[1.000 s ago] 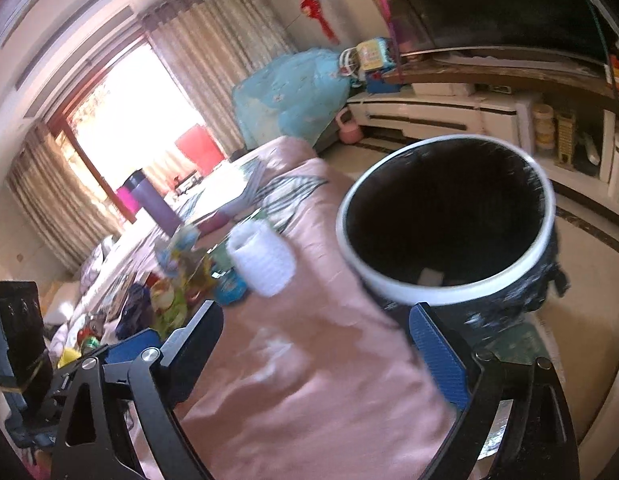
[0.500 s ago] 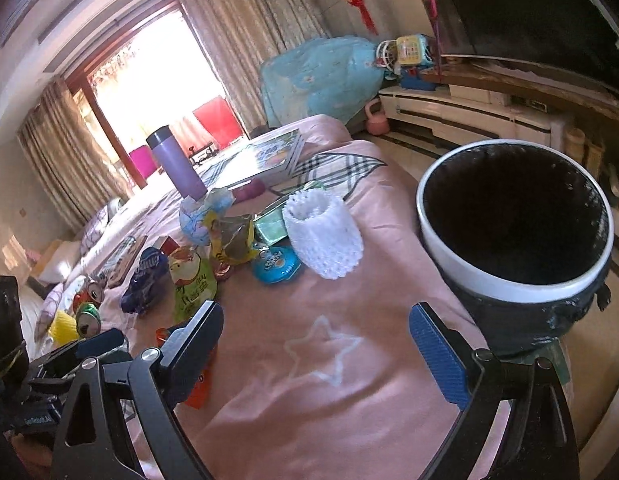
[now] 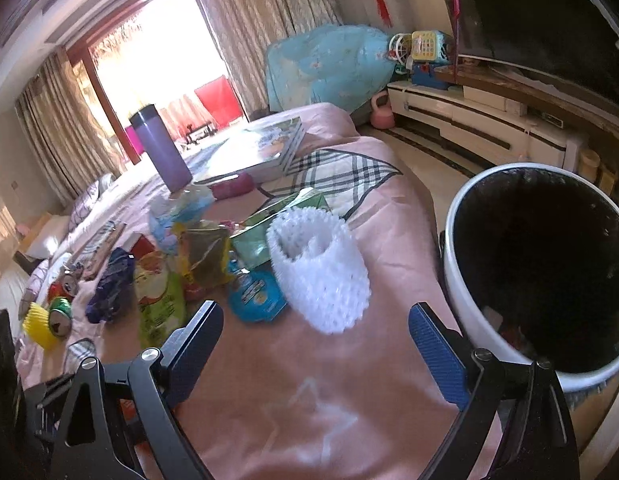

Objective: Collect trash
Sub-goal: 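Grasp the orange snack packet with the left tool while the right tool grasps the white foam net, then carry both items over the bin and open both tools to drop them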

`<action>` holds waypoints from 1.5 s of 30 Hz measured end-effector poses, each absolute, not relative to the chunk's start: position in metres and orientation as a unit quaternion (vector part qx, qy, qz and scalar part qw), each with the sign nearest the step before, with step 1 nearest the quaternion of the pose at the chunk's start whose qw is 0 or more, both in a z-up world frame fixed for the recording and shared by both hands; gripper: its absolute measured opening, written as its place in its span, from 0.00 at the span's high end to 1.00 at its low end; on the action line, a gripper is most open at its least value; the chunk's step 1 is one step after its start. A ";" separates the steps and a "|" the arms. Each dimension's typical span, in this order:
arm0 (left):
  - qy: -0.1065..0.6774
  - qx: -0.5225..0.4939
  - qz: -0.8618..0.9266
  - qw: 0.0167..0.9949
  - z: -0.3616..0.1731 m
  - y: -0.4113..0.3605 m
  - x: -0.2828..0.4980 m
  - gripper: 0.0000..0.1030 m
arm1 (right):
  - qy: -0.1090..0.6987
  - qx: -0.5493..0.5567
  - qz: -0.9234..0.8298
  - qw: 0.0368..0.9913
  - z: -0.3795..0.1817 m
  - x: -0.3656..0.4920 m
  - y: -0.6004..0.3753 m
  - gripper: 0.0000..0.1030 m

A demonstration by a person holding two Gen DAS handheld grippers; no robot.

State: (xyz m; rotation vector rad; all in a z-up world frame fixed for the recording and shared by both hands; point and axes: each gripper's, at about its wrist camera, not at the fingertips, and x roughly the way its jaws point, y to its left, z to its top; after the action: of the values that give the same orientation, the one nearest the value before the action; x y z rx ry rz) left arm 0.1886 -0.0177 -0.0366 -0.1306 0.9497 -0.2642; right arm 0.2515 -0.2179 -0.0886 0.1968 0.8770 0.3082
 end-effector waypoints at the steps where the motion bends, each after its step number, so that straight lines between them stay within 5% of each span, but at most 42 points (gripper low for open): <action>1: 0.459 -0.066 -0.129 0.876 -0.040 -0.016 0.193 0.53 | 0.427 0.088 0.148 0.888 -0.092 0.257 -0.216 0.08; 3: 0.457 -0.072 -0.137 0.876 -0.041 -0.015 0.195 0.63 | 0.439 0.079 0.150 0.883 -0.099 0.268 -0.213 0.17; 6: 0.455 -0.080 -0.149 0.874 -0.039 -0.013 0.196 0.75 | 0.456 0.071 0.146 0.875 -0.108 0.275 -0.210 0.66; 9: 0.449 -0.085 -0.158 0.875 -0.035 -0.013 0.195 0.80 | 0.447 0.071 0.145 0.880 -0.105 0.266 -0.213 0.77; 45: 0.409 -0.022 -0.258 0.875 -0.013 -0.161 0.298 0.81 | 0.384 0.172 0.020 0.907 -0.062 0.193 -0.371 0.78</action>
State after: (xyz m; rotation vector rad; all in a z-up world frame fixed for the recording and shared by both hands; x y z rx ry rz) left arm 0.2984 -0.1614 -0.0125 -0.0460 0.8533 -0.5385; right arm 0.1932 -0.3707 -0.0618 0.3556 0.7925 0.0417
